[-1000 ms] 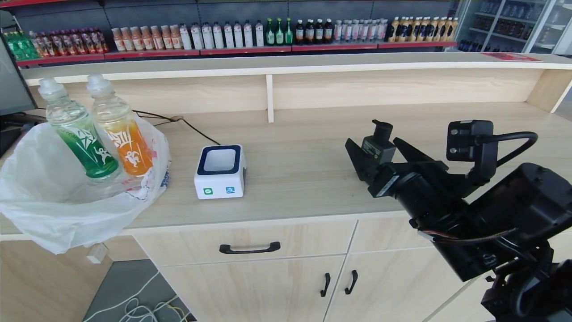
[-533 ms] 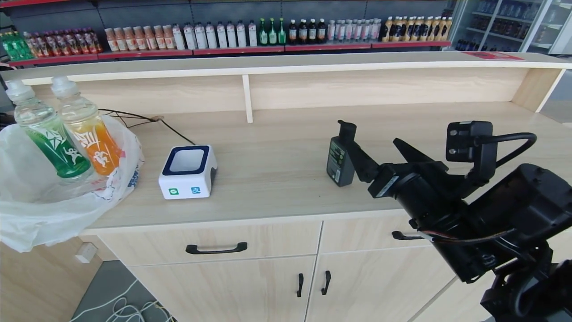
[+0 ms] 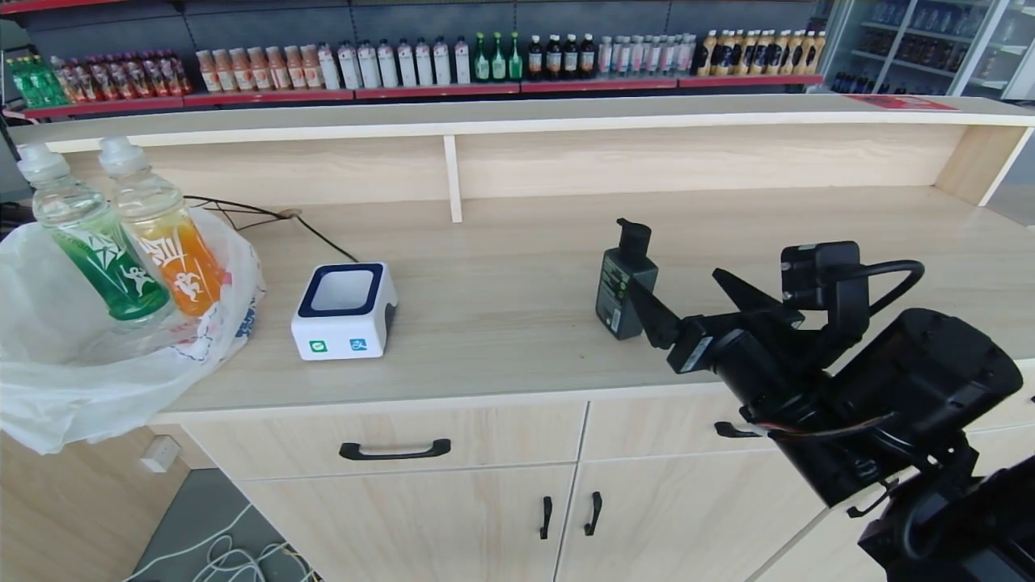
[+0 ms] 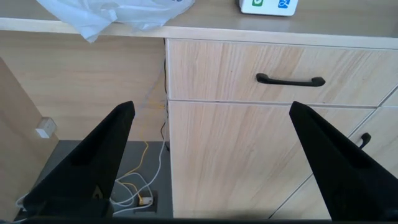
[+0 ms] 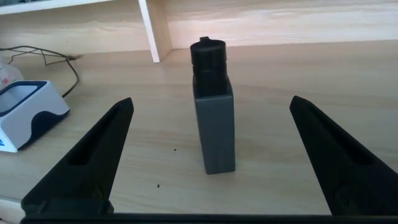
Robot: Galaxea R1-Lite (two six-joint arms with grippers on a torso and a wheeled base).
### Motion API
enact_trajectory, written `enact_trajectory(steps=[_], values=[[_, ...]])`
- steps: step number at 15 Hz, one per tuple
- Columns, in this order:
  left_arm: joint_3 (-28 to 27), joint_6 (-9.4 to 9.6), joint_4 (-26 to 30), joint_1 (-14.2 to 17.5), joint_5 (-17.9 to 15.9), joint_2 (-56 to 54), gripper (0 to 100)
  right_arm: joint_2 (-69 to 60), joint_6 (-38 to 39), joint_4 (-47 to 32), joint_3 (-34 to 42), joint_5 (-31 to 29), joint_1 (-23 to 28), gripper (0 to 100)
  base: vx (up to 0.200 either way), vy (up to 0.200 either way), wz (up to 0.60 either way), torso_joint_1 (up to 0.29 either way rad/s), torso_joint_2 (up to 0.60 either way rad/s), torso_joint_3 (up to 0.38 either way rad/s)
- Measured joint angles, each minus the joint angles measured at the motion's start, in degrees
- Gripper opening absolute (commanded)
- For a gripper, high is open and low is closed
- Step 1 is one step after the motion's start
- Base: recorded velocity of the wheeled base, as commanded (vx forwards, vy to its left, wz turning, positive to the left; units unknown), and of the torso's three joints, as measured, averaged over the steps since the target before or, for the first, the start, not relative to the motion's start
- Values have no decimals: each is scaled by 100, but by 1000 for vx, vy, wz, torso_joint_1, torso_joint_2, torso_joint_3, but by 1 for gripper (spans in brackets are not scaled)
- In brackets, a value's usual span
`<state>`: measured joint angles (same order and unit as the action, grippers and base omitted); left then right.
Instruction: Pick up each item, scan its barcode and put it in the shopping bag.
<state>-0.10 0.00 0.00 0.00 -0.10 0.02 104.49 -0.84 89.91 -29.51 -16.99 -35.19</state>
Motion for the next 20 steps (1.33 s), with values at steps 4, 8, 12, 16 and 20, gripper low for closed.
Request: enact_trajectory(steps=[4,8,12,16,20], values=[[0,2,0,0,0,0,100,244,-150,4,-364,457,74,100,0,0,0,0,0,0],[0,-5,0,0,0,0,100,695,11,0,-869,496,116,100,0,0,0,0,0,0],[0,-7,0,0,2,0,100,983,193,4,-975,503,155,100,0,0,0,0,0,0],[0,-7,0,0,0,0,100,1282,210,4,-1312,584,319,100,0,0,0,0,0,0],[0,-10,0,0,2,0,100,1564,210,1,-1535,840,347,100,0,0,0,0,0,0]])
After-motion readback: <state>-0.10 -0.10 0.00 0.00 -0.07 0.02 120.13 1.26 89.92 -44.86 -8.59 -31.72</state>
